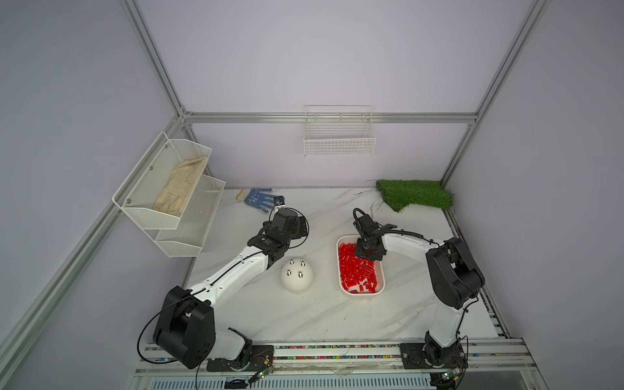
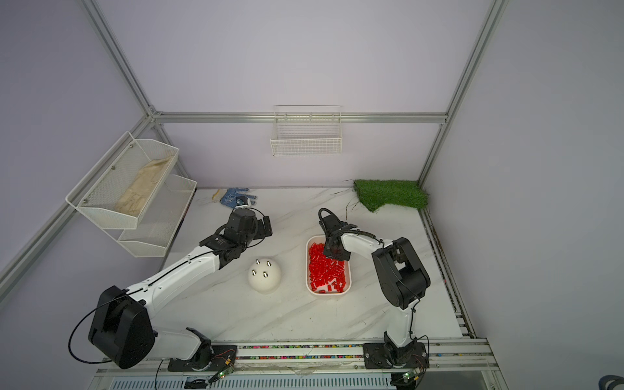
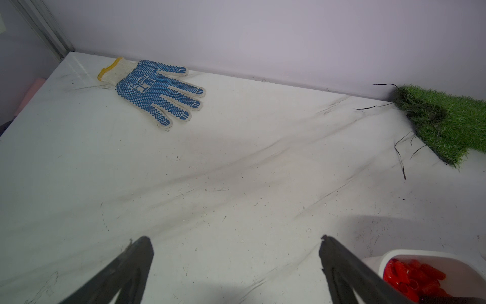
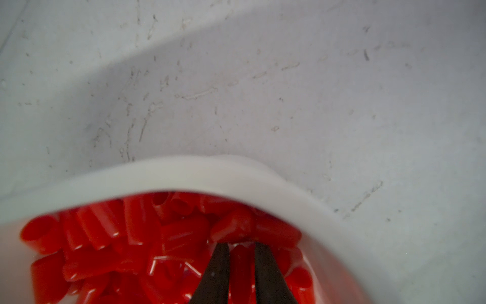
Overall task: Cover the protruding screws with screw protection sleeves
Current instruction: Pick up the screw protection sleeve from the storage box.
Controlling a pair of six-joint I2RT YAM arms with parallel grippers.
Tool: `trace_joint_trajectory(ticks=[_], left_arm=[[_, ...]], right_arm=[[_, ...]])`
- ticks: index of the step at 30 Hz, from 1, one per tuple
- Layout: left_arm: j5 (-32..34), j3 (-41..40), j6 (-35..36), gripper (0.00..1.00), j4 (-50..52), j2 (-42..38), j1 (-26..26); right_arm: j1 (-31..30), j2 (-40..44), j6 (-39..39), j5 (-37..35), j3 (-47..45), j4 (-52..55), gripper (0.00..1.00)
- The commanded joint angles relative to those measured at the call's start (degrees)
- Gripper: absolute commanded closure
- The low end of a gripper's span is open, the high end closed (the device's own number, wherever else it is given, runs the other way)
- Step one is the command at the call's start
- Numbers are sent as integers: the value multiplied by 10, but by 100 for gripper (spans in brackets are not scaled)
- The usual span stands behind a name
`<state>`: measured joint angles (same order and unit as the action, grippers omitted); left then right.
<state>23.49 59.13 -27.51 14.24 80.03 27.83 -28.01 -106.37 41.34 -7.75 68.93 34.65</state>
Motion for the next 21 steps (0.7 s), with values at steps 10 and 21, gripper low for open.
trace_joint_trajectory(ticks=[10,21], left_arm=[[-79,25,-21,0,-23,30,23],[-85,33,-30,0,-35,50,35]], right_arm=[[2,64,-13,8,-16,0,82],[-11,57,-43,49,-49,-95,82]])
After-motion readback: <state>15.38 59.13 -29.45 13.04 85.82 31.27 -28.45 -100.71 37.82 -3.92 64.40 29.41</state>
